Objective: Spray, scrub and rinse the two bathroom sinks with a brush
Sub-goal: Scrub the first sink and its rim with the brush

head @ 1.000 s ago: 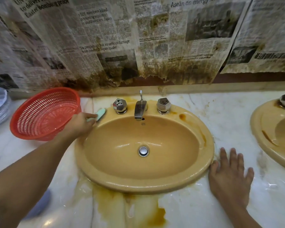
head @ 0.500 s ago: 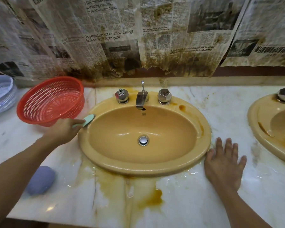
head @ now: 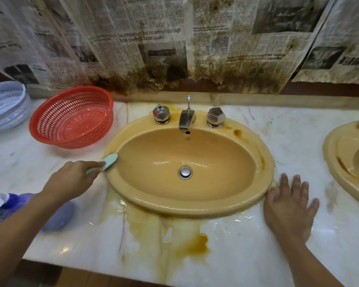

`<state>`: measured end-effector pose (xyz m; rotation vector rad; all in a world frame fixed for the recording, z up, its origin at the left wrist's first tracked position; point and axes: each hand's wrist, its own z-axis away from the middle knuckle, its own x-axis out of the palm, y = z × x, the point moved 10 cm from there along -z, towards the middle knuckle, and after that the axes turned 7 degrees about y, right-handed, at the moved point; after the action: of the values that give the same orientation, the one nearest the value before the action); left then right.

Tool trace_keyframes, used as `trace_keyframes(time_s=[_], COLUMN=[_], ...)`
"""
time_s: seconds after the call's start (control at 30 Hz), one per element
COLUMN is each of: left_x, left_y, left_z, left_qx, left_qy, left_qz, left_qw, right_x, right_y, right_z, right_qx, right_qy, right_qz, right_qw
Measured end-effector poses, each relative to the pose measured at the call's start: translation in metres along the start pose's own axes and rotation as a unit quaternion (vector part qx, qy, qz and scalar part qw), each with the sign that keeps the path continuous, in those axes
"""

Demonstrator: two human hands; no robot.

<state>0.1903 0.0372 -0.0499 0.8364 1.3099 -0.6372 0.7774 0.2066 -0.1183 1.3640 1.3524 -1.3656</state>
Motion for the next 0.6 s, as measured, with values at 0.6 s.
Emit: trace_keyframes(time_s=[0.6], left_x=[0.0], left_y=[0.006], left_z=[-0.023], left_qx=[0.009], left_qy=[0.005], left_qz=[-0.031], left_qw=[0.999], right_x=[0.003], right_y=[0.003], right_z=[0.001], right_qx=[0.002], right_qy=[-0.004], right_qz=[-0.011], right_qw=[1.0])
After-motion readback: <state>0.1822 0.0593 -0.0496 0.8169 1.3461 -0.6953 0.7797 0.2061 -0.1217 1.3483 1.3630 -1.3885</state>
